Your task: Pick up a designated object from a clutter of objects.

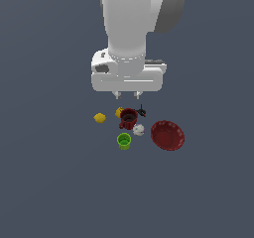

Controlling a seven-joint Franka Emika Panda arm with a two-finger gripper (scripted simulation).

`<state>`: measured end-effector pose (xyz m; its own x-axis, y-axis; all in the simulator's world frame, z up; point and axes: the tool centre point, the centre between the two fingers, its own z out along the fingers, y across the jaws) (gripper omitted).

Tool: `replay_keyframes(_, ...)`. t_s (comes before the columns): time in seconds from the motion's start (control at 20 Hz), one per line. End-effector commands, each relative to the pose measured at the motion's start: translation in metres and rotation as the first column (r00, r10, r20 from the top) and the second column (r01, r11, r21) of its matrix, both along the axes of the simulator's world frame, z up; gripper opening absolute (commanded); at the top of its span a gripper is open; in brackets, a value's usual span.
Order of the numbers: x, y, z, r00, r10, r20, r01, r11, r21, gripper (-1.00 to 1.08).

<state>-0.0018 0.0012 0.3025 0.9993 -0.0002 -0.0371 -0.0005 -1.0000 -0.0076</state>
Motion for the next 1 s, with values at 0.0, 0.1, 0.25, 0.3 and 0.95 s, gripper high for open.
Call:
replay_keyframes(0.0, 0.003, 0.01, -0.008, 1.0, 0.011, -0.014, -0.011, 1.0, -0.016, 0.28)
replay_keyframes(0.1, 0.006, 0.02, -0.016, 0.999, 0.021, -0.028, -0.022, 0.999, -0.033, 0.28)
replay_keyframes(0.25, 0.011, 0.04, -0.031, 0.998, 0.04, -0.053, -0.044, 0.997, -0.066, 0.28)
replay_keyframes(0.3, 0.013, 0.048, -0.037, 0.997, 0.048, -0.062, -0.053, 0.996, -0.079, 0.28)
replay_keyframes(0.95, 0.014, 0.185, -0.147, 0.972, 0.168, -0.162, -0.21, 0.935, -0.287, 0.28)
